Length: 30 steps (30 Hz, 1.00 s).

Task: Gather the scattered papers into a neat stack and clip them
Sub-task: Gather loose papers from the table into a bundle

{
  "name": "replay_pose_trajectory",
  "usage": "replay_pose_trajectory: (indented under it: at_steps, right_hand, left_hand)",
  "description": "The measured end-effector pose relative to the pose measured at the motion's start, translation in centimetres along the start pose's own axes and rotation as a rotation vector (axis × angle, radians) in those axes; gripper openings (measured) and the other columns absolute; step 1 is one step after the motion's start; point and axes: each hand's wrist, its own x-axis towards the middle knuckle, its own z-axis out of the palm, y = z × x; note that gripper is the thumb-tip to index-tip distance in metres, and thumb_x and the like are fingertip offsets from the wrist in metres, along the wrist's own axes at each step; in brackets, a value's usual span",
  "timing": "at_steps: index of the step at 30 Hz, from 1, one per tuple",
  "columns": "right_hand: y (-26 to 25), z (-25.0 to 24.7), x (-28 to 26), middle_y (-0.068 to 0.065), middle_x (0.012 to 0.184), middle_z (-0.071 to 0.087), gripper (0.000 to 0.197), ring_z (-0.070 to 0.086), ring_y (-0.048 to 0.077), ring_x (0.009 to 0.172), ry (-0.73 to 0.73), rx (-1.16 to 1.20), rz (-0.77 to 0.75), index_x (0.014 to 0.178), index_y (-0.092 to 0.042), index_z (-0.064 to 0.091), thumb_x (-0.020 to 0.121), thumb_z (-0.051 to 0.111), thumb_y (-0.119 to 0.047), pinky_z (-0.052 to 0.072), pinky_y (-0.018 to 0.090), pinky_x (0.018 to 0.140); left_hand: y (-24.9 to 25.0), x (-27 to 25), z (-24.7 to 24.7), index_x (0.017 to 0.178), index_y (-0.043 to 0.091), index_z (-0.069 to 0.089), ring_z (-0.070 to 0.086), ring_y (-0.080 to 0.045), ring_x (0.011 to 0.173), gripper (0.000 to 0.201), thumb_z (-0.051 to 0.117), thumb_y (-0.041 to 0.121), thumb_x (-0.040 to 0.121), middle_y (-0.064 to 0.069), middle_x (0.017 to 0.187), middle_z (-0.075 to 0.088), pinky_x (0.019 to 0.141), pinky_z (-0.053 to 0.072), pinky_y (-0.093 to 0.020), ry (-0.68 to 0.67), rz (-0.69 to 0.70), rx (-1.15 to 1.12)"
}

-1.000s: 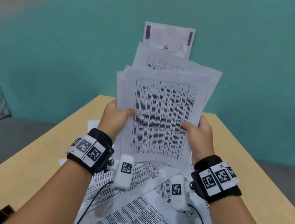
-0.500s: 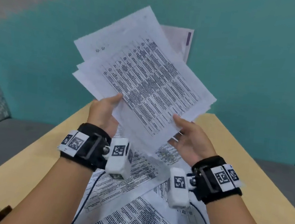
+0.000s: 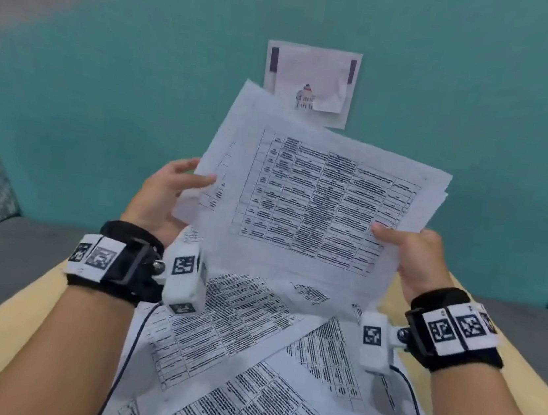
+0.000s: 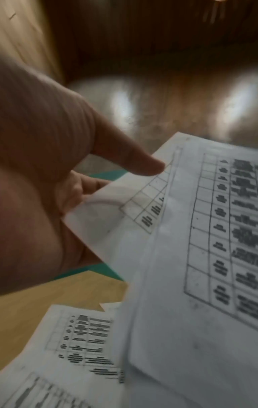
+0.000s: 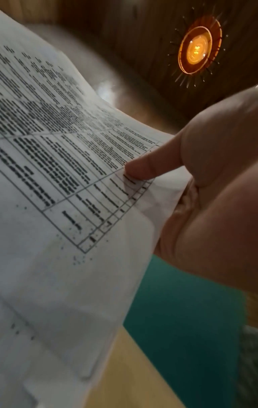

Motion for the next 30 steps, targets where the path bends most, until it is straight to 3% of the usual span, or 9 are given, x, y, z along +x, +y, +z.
replay_pose_trajectory:
  at_steps: [2,5,7,9,16,20,22,26,30]
  right_hand:
    - [0.1,-0.1,-0.1,-0.01,0.083,0.061,0.028,0.057,-0.003,0.067,-0.02,-0.028,-0.029,0.08,-0.02,0.054,0.088,0.071,0.001,0.042,0.008,0.048]
    - [0.5,-0.1,0.3,-0.01,0.086,0.068,0.025,0.064,-0.003,0.072,-0.012,-0.091,-0.066,0.082,-0.021,0.061,0.086,0.072,0.002,0.048,0.009,0.058]
    - [0.8,-0.1,0.6,-0.005,0.096,0.077,0.022,0.073,0.012,0.089,-0.028,-0.123,-0.065,0.09,-0.019,0.071,0.084,0.074,0.002,0.055,0.025,0.08]
    - [1.1,-0.1,0.9,-0.001,0.103,0.079,0.026,0.073,0.021,0.1,-0.044,-0.144,-0.043,0.096,-0.019,0.076,0.083,0.074,0.004,0.055,0.038,0.091]
    - [1.7,0.0,1.0,0.003,0.105,0.078,0.025,0.072,0.027,0.101,-0.047,-0.151,-0.004,0.1,-0.015,0.074,0.084,0.071,0.003,0.056,0.043,0.09]
    - [1.5,0.1,1.3,0.003,0.106,0.078,0.028,0.073,0.026,0.099,-0.025,-0.118,-0.022,0.105,-0.012,0.074,0.083,0.068,0.006,0.057,0.043,0.087]
    - [1.7,0.0,1.5,0.004,0.107,0.076,0.037,0.07,0.028,0.099,-0.008,-0.121,-0.034,0.108,-0.009,0.069,0.079,0.06,0.011,0.056,0.043,0.086]
    - [3.0,0.3,1.2,0.007,0.11,0.071,0.053,0.063,0.028,0.099,-0.022,-0.156,-0.005,0.114,-0.009,0.06,0.071,0.043,0.018,0.052,0.037,0.077]
    - [4.2,1.0,1.1,0.01,0.115,0.071,0.05,0.063,0.035,0.112,-0.046,-0.17,0.033,0.112,-0.008,0.061,0.072,0.045,0.017,0.053,0.046,0.09]
  left_hand:
    - [-0.9,0.2,0.2,0.12,0.012,0.067,0.076,-0.032,0.098,0.052,0.08,-0.001,0.071,-0.009,0.113,0.078,0.086,0.061,-0.051,-0.001,-0.007,0.209]
    - [-2.1,0.8,0.5,0.11,0.004,0.074,0.077,-0.033,0.094,0.041,0.08,-0.009,0.072,-0.011,0.103,0.08,0.085,0.062,-0.044,0.074,0.048,0.396]
    - [-2.4,1.1,0.2,0.102,0.004,0.077,0.077,-0.03,0.092,0.033,0.081,-0.009,0.072,-0.009,0.099,0.081,0.078,0.061,-0.037,0.104,0.065,0.474]
    - [-2.5,1.3,-0.3,0.094,0.006,0.079,0.077,-0.028,0.089,0.027,0.082,-0.009,0.071,-0.006,0.091,0.081,0.074,0.059,-0.033,0.099,0.042,0.52]
    - [-3.2,1.3,0.1,0.101,0.01,0.078,0.076,-0.027,0.097,0.028,0.076,-0.008,0.079,-0.005,0.101,0.081,0.088,0.059,-0.041,0.066,0.006,0.515]
    - [-3.3,1.5,0.5,0.104,0.011,0.076,0.076,-0.025,0.096,0.031,0.071,-0.01,0.082,-0.004,0.103,0.08,0.083,0.059,-0.039,0.081,0.039,0.45]
    - [-3.5,1.8,0.6,0.108,0.012,0.072,0.074,-0.025,0.094,0.036,0.065,-0.011,0.081,-0.004,0.104,0.079,0.08,0.058,-0.038,0.09,0.026,0.435]
    - [-5.0,1.9,0.7,0.124,0.01,0.064,0.069,-0.032,0.107,0.044,0.056,-0.007,0.084,-0.008,0.116,0.075,0.088,0.056,-0.046,0.077,-0.066,0.459]
    - [-6.2,1.7,1.5,0.129,0.011,0.059,0.067,-0.03,0.108,0.045,0.052,-0.006,0.088,-0.006,0.12,0.072,0.082,0.055,-0.043,0.031,-0.124,0.443]
